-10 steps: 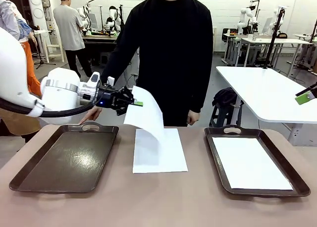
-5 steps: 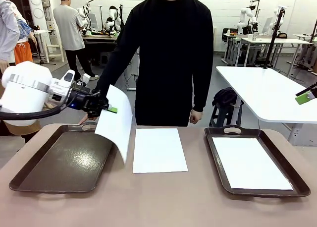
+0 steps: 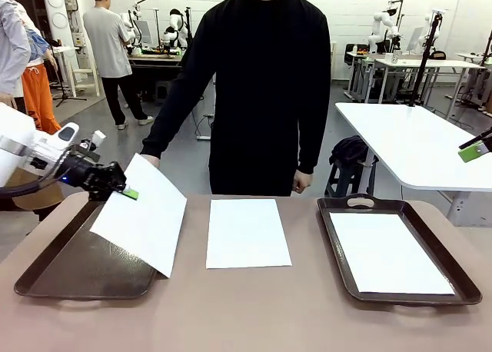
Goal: Sort the A4 documents.
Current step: Place the A4 Paper in the designated Handle tray.
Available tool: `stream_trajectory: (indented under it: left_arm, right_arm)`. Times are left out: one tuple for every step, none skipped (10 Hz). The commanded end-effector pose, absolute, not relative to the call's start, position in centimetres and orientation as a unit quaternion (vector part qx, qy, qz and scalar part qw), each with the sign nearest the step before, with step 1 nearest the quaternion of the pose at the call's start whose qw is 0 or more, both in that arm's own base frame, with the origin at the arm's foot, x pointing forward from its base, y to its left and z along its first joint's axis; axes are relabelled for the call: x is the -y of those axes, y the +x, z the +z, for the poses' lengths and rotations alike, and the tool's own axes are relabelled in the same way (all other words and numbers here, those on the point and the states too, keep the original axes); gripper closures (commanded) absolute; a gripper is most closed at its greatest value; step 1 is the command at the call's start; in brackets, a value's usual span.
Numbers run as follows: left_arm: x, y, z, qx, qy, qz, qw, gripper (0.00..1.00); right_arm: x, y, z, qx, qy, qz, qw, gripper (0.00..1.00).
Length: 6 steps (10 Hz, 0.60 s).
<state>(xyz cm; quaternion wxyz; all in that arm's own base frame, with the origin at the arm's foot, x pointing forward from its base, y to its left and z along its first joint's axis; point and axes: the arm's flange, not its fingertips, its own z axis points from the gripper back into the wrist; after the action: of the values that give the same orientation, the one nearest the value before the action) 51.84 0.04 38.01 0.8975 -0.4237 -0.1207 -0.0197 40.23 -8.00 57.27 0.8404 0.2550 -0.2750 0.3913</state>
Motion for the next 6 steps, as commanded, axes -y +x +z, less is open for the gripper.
stream_trajectory:
  left_arm:
    - [-1.7,53.1,38.2,0.095,-0.365,-0.054,0.925,0.99]
    - [-2.7,53.4,37.8,0.072,-0.337,-0.088,0.935,0.99]
    - [-3.7,54.0,36.8,0.050,-0.322,-0.090,0.941,0.99]
    - [-4.3,54.8,35.8,0.027,-0.298,-0.091,0.950,0.99]
    - [-4.5,55.1,35.2,0.011,-0.294,-0.099,0.951,0.99]
    - [-4.9,55.4,34.6,0.004,-0.294,-0.088,0.952,0.99]
  right_arm:
    - [7.9,40.3,57.2,0.276,0.254,0.391,0.841,0.00]
    - [7.9,40.3,57.2,0.276,0.254,0.391,0.841,0.00]
    - [7.9,40.3,57.2,0.276,0.254,0.391,0.841,0.00]
    - [7.9,40.3,57.2,0.276,0.254,0.391,0.841,0.00]
    - [7.9,40.3,57.2,0.276,0.254,0.391,0.841,0.00]
    - [7.9,40.3,57.2,0.276,0.254,0.391,0.841,0.00]
